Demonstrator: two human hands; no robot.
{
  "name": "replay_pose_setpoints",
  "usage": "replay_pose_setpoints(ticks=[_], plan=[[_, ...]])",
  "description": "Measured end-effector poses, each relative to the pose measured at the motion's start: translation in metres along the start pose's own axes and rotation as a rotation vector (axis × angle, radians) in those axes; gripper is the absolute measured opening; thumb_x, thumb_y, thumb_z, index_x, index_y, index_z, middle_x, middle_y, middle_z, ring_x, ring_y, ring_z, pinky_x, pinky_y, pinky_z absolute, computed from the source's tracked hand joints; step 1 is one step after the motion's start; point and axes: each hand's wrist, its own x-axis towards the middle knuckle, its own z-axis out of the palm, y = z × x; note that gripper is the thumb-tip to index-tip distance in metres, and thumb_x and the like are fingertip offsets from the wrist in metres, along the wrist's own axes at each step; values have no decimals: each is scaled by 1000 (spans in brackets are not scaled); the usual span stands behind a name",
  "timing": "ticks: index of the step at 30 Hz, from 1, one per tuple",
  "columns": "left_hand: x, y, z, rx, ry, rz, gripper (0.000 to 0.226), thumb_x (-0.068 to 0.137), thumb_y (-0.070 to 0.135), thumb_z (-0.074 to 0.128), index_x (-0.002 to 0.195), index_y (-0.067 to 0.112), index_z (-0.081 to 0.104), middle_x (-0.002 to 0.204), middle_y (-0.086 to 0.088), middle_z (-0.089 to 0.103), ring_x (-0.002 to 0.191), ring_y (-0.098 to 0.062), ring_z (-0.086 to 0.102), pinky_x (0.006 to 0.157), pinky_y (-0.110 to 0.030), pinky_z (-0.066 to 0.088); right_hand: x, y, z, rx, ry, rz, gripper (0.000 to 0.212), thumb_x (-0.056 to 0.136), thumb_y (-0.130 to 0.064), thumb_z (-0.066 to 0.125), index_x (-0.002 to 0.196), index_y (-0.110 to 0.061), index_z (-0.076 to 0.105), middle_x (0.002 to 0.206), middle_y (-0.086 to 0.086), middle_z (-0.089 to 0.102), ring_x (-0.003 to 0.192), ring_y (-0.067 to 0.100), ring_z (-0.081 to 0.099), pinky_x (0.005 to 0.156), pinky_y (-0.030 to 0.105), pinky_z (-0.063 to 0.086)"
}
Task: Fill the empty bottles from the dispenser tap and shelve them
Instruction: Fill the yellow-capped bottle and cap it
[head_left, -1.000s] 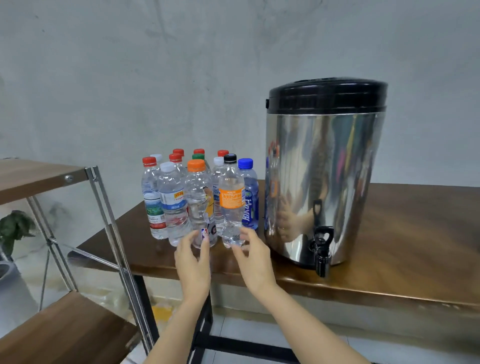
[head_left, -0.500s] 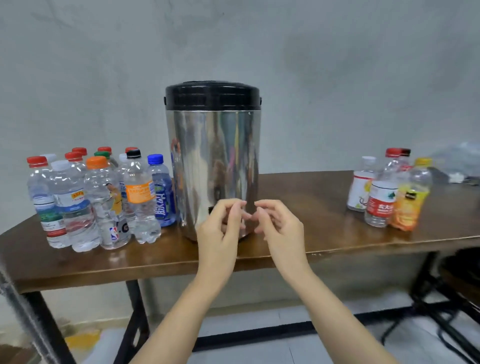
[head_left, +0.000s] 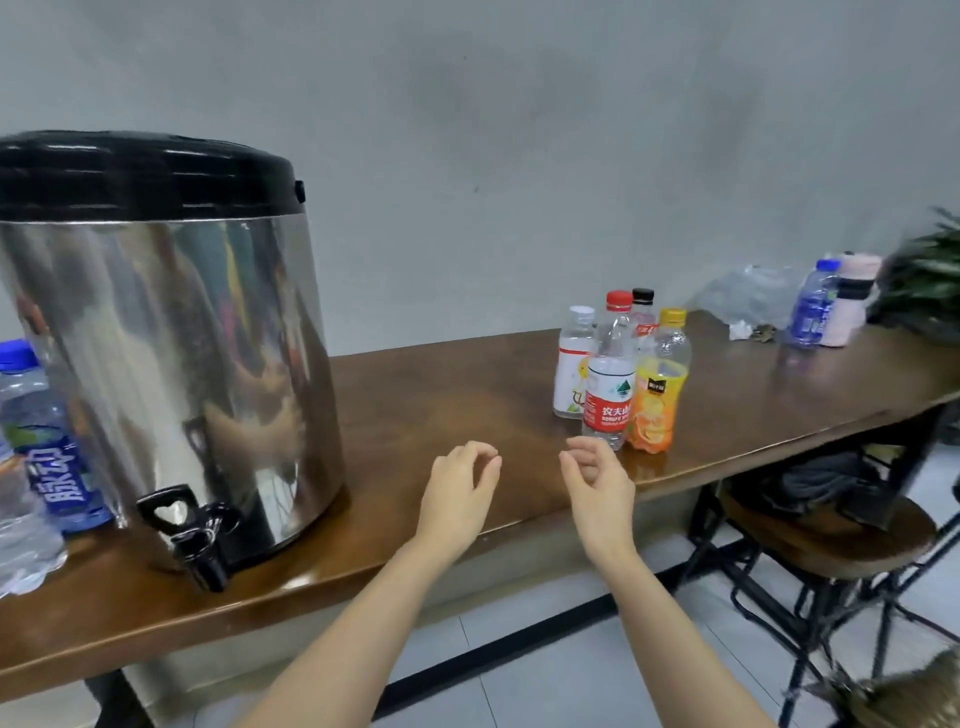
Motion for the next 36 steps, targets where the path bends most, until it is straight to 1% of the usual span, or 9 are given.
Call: replay_pose_setpoints(ticks=[4, 7, 10, 16, 20, 24, 28, 33, 36], plan=[[29, 14, 45, 122, -84, 0, 24, 103, 31, 47, 120, 20, 61, 122, 4, 61, 116, -20, 44, 92, -26, 36, 38, 15, -24, -14, 153, 4, 18, 92, -17, 65, 103, -24, 53, 96, -6, 62, 85, 9, 61, 86, 39, 53], [41, 18, 75, 195, -140, -2, 29, 103, 35, 46, 126, 22, 57, 131, 3, 57, 121, -22, 43, 100, -32, 37, 66, 31, -40, -61, 262, -14, 36, 89, -20, 70, 116, -22, 47, 116, -2, 53, 107, 22, 56, 93, 45, 50], [48, 18, 92, 281, -183, -8, 32, 103, 38, 43, 131, 25, 52, 135, 5, 53, 126, -20, 40, 106, -34, 32, 91, 41, -54, -131, 332, 9, 57, 87, -26, 73, 133, -12, 42, 132, 6, 46, 121, 26, 45, 97, 37, 41], [51, 12, 97, 295, -139, -22, 32, 104, 40, 40, 129, 26, 54, 129, 8, 57, 126, -17, 41, 109, -34, 30, 128, 61, -66, -187, 229, 101, 91, 80, -38, 78, 150, -12, 26, 150, 8, 37, 137, 28, 29, 109, 43, 30], [50, 11, 96, 257, -120, -25, 28, 104, 40, 40, 120, 26, 58, 121, 10, 60, 121, -15, 43, 106, -33, 31, 142, 70, -64, -141, 120, 181, 102, 76, -42, 81, 153, -19, 18, 146, 4, 44, 136, 27, 37, 110, 52, 35], [50, 13, 96, 227, -107, -40, 25, 104, 39, 41, 111, 25, 60, 115, 11, 61, 117, -14, 43, 106, -33, 31, 147, 75, -65, -176, 97, 221, 95, 78, -36, 81, 151, -21, 21, 137, 7, 54, 124, 28, 53, 101, 48, 45], [51, 14, 95, 212, -100, -52, 26, 104, 39, 41, 110, 25, 61, 115, 11, 61, 117, -14, 43, 107, -34, 32, 143, 77, -64, -283, 159, 158, 84, 79, -38, 80, 145, -21, 31, 133, 7, 54, 122, 29, 52, 96, 49, 47], [47, 14, 92, 206, -103, -35, 25, 104, 39, 41, 110, 25, 61, 113, 11, 63, 114, -16, 46, 103, -34, 33, 115, 72, -64, -327, 178, 122, 81, 79, -40, 78, 144, -21, 33, 134, 8, 51, 122, 29, 48, 94, 47, 45], [40, 16, 85, 75, -89, -67, 20, 102, 36, 46, 108, 25, 63, 111, 12, 64, 111, -18, 49, 99, -34, 35, 92, 61, -62, -300, 168, 98, 81, 78, -41, 79, 143, -23, 35, 132, 5, 52, 122, 27, 49, 92, 46, 46]])
